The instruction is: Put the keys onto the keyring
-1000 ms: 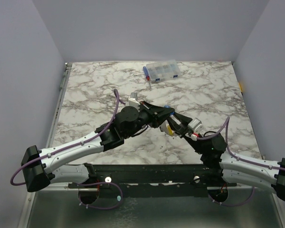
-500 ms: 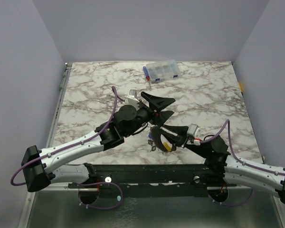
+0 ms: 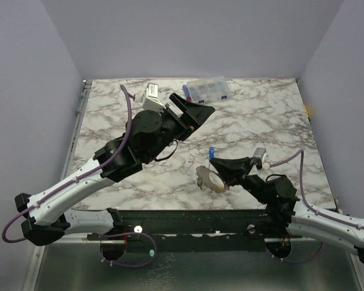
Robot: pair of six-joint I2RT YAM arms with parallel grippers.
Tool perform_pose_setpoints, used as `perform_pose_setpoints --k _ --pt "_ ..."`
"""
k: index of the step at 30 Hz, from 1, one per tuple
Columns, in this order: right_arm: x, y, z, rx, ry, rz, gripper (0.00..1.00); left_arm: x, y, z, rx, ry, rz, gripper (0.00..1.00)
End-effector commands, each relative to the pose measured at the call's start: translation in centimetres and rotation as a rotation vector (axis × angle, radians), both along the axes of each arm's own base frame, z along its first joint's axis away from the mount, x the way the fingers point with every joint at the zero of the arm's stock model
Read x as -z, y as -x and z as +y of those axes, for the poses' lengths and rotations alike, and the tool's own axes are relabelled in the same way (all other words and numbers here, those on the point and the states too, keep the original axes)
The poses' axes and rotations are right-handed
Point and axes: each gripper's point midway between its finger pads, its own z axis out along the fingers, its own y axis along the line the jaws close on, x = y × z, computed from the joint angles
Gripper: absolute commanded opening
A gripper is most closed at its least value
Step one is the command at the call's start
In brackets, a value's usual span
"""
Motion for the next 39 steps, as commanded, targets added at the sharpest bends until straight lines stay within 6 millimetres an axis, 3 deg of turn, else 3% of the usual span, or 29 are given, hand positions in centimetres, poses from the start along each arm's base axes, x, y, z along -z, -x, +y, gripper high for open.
perform_pose_setpoints --k 1,5,10,13,17,21,25,28,30,36,39 --pt "-1.8 -2.0 -1.5 0.109 -0.141 0.267 0.0 3.1 0.2 4.0 -0.034 -0.379 -0.075 0.76" --pt "-0.8 -2.1 -1.6 0.131 -0.104 0.442 0.01 3.8 1.5 4.1 0.056 -0.45 -0.115 0.67" --pt "-0.1 -1.4 -1.9 0.121 -0.039 0.502 0.01 5.9 2.0 5.5 0.059 -0.53 -0.113 0.66" --pt "1.2 -1.7 -2.7 0.168 0.006 0.493 0.01 9.2 1.0 7.4 -0.02 -0.638 -0.083 0.66" --pt "3.9 -2.5 -4.7 0.296 0.111 0.531 0.02 15.1 0.1 9.4 -0.091 -0.81 -0.032 0.66" --pt "6.1 -3.2 -6.6 0.42 0.197 0.598 0.19 20.2 -0.6 10.1 -0.126 -0.94 0.033 0.67" --pt "7.9 -3.3 -7.2 0.485 0.289 0.675 0.34 23.3 -1.8 9.6 -0.154 -1.057 0.073 0.85" --pt "8.7 -3.1 -6.6 0.476 0.336 0.713 0.42 24.4 -2.8 8.9 -0.17 -1.111 0.079 0.98" --pt "9.2 -3.2 -6.6 0.488 0.355 0.721 0.46 25.1 -3.8 8.9 -0.204 -1.13 0.094 0.99" --pt "9.1 -4.0 -4.9 0.45 0.451 0.668 0.52 25.9 -6.2 6.4 -0.143 -1.141 0.107 0.93" --pt "10.0 -5.1 -2.9 0.319 0.535 0.74 0.52 25.3 -7.5 7.6 -0.122 -1.199 0.104 0.87"
